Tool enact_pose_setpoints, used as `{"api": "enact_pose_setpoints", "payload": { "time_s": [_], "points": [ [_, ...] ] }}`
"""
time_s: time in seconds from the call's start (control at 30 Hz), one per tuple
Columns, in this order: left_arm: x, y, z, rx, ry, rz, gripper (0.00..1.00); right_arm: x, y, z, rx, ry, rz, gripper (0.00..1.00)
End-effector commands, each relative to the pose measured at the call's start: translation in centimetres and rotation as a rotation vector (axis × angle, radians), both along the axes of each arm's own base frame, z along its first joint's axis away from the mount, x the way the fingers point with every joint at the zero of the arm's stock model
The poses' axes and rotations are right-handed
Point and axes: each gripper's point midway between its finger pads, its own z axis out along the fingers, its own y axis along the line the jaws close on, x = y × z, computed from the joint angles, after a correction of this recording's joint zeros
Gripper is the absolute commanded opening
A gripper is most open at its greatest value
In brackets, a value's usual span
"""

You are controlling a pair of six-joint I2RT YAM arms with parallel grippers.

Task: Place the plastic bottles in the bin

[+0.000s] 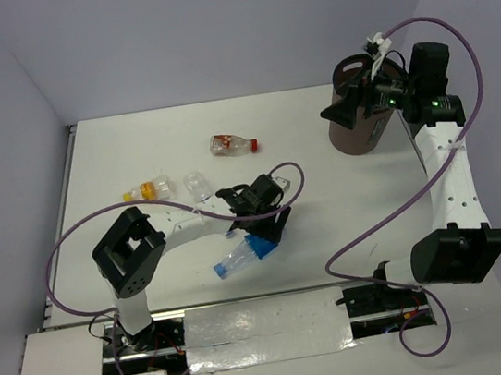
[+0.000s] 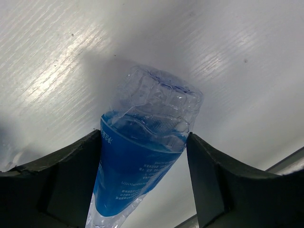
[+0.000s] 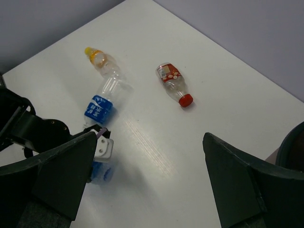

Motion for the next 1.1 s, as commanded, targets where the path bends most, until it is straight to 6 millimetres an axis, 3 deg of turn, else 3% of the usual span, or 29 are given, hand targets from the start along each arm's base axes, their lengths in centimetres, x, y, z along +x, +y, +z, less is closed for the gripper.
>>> {"api": "enact_pose_setpoints", "payload": {
  "time_s": [0.0, 0.3, 0.53, 0.7, 1.07],
  "points": [
    [-2.1, 0.7, -2.9, 0.056, 0.088, -0.053, 0.24, -1.6, 0.8, 1.3, 0.015, -0.020, 0.051, 1.00],
    [-1.0, -0.5, 0.5, 0.002, 0.038, -0.039, 0.04, -2.0, 0.8, 0.9, 0.009, -0.011, 0.054, 1.00],
    [0.9, -1.2, 5.9, -0.089, -0.056, 0.001, 0.01, -2.5, 1.2, 0.0, -0.017, 0.007, 0.076, 1.00],
    [2.1, -1.1, 8.4, -0.163, -0.086, 0.032, 0.00, -2.9, 1.6, -1.3, -0.025, 0.038, 0.091, 1.00],
    [2.7, -0.2, 8.9, -0.186, -0.089, 0.058, 0.00, -3.3, 2.2, -2.5, -0.044, 0.072, 0.111, 1.00]
  ]
}}
